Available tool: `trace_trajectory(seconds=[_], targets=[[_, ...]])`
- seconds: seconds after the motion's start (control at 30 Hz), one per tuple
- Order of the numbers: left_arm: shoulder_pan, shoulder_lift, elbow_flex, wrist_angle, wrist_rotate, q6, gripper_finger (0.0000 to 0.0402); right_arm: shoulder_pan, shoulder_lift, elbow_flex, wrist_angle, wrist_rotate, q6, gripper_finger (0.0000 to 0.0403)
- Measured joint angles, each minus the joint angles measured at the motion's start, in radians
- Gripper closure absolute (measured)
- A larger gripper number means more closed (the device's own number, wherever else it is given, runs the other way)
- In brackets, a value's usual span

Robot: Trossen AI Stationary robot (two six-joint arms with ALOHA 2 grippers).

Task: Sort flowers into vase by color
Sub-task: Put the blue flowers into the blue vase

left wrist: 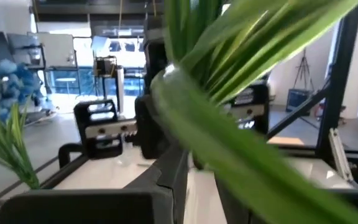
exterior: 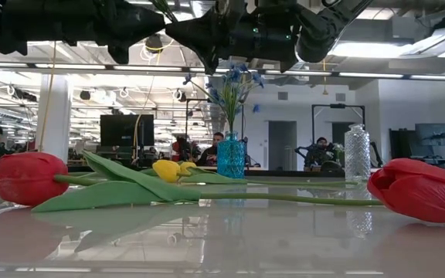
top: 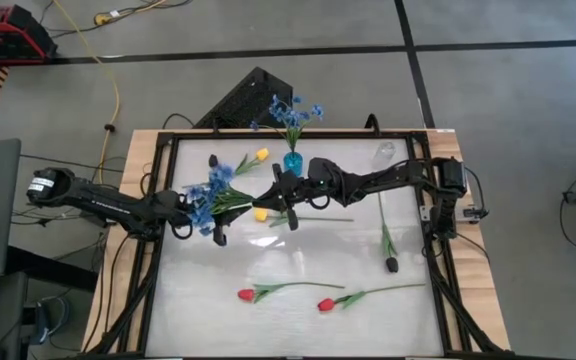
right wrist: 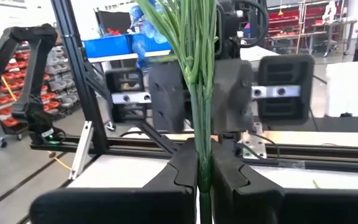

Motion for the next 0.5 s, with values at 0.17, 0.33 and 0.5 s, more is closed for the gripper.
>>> trace_trajectory(seconds=[0.17,0.33,0.5], targets=[[0.0,0.0,0.0,0.033,0.001,0.012,0.0278,-0.001,0.0,0.0,-0.011,0.001,-0.001,0.0358],[0.0,0.0,0.0,0.052,-0.018,-0.018,0.0214,-0.001,0.0,0.0,-0.009,0.001,-0.004,0.0358],[0.0,0.021,0.023,0.118,-0.007,-0.05,0.0182,-0.001,0.0,0.0,-0.012,0.001,-0.019,0.0358]])
